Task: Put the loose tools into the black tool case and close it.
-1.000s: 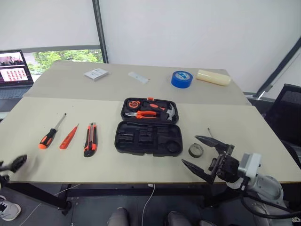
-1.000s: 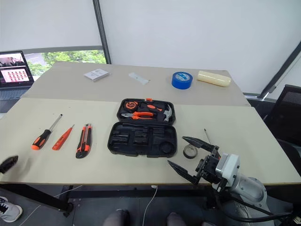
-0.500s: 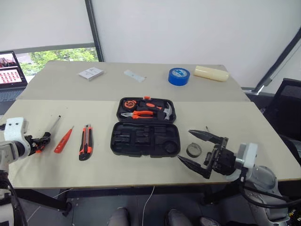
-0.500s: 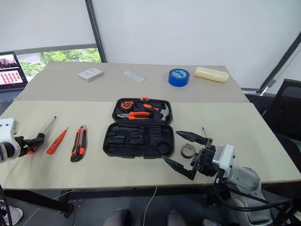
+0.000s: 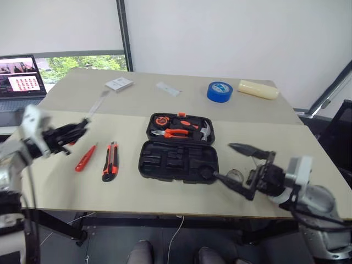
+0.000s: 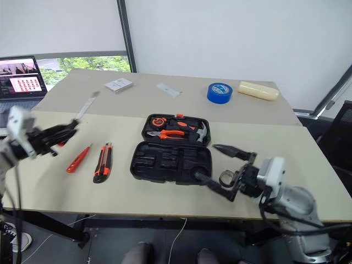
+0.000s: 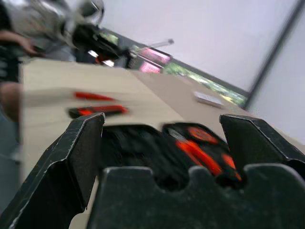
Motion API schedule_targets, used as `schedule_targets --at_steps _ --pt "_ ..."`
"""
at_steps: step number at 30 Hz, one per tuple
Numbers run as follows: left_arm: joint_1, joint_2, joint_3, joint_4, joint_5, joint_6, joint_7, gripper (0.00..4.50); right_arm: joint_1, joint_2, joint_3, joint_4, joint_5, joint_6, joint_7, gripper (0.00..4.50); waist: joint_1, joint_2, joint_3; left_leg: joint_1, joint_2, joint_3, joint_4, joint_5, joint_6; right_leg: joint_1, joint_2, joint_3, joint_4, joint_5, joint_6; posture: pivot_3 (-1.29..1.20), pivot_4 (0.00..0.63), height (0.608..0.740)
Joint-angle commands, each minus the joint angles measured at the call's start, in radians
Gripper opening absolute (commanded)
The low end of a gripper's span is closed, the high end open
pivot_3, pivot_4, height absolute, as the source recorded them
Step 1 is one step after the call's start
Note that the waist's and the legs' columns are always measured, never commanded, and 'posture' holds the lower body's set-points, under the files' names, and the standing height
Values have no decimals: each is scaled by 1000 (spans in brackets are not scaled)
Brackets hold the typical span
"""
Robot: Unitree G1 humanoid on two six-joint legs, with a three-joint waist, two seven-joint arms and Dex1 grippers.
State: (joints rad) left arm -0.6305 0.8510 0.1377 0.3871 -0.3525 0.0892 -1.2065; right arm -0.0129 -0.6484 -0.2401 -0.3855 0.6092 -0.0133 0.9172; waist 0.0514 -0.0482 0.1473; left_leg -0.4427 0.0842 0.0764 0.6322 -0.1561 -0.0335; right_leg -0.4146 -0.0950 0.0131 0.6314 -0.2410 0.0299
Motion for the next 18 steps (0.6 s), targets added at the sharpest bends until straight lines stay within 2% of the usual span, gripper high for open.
schedule_targets --at_steps 1,4,8,11,18 --pt "-101 -88 -173 30 124 -161 -91 896 64 -36 -68 51 -34 -42 55 4500 -5 1 0 1 0 0 0 1 2 1 1 0 0 0 1 0 150 740" --pt "-209 -191 -264 132 190 -178 -98 896 77 -27 -74 82 -44 -55 55 4500 -14 1 1 1 0 -3 0 6 10 3 3 1 0 2 6 0 150 740" --pt "-312 -242 -369 331 352 -302 -53 896 67 -14 -66 92 -58 -68 48 4500 -39 1 1 0 0 -5 1 6 11 2 5 2 0 3 9 0 150 740" --pt "-401 -298 -424 486 464 -384 64 896 80 9 -55 70 -69 -71 27 4500 -46 1 1 0 0 -7 0 5 12 2 6 2 0 3 9 0 150 740" --pt "-456 -312 -482 607 563 -496 49 896 117 46 -52 17 -83 -63 -12 4500 -40 1 2 -6 -2 -8 1 5 12 -3 5 2 0 2 10 0 150 740"
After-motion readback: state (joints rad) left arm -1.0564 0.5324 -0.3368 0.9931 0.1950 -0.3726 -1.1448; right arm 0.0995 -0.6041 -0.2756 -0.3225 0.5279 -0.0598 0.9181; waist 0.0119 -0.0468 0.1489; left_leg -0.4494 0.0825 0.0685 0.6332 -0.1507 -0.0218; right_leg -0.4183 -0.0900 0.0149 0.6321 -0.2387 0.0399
